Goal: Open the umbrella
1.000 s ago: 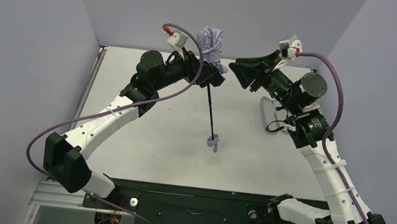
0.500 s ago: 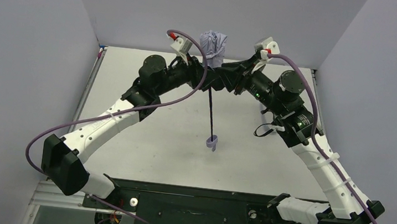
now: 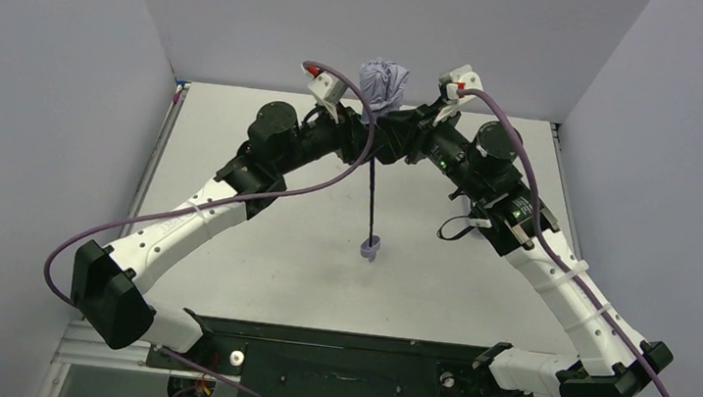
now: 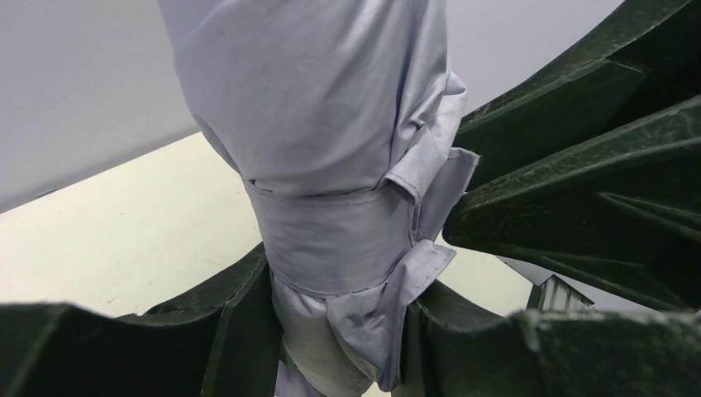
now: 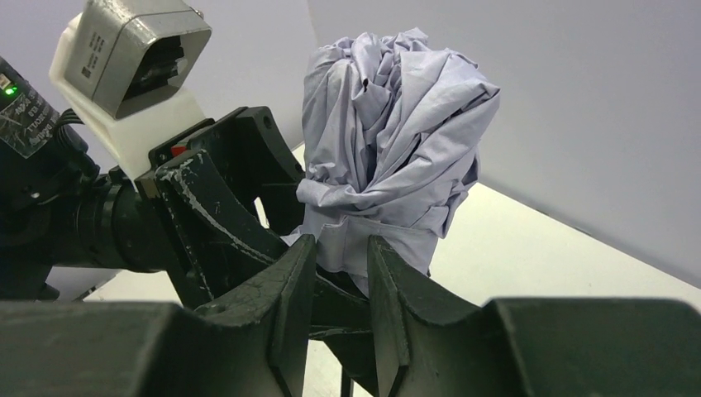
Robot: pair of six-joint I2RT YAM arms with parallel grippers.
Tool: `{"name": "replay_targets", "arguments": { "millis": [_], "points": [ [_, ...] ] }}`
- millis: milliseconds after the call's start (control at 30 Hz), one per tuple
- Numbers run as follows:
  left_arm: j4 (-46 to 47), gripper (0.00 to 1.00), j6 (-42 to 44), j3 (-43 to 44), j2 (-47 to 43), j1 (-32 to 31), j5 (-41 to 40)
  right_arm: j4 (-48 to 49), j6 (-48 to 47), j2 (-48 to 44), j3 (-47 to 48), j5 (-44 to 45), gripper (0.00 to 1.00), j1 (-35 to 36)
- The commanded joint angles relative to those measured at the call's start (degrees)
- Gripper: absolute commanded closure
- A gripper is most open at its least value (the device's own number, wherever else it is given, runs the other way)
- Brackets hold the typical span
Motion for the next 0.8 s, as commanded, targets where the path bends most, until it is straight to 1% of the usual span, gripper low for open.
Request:
{"name": "replay_targets", "arguments": {
  "millis": [0, 67, 200, 300, 500, 600, 767],
  "points": [
    [3.9, 1.0, 4.1, 1.2, -3.4, -1.5, -0.3, 1.4, 1.0, 0.5, 1.8, 3.7, 0.74, 0.8],
    [3.3, 1.0, 5.9, 1.4, -3.6, -2.3, -0.9, 0.8, 0.8, 0.9, 1.6, 4.9, 0.76, 0.9],
    [2.3, 1.0, 8.4, 1.8, -3.9, -3.5, -2.1, -0.7, -0.5, 1.3, 1.3, 7.1, 0.87, 1.0],
    [0.9, 1.0, 9.2, 2.7, -3.8, -3.8, -2.8, -1.9, -2.0, 1.7, 1.4, 7.5, 1.0, 1.0],
    [-1.4, 1.0, 9.3, 3.6, -3.8, -3.7, -4.4, -4.2, -7.5, 1.0, 0.8, 6.6, 1.0, 0.8],
    [-1.4, 1.0, 8.4, 3.0, -4.3, -3.3, -4.6, -6.4, -9.8, 0.7, 0.9, 8.2, 1.0, 0.4],
    [1.9, 1.0, 4.9, 0.9, -5.4, -1.8, -1.3, -10.3, -15.4, 0.5, 0.7, 11.8, 1.0, -1.5]
  ]
}}
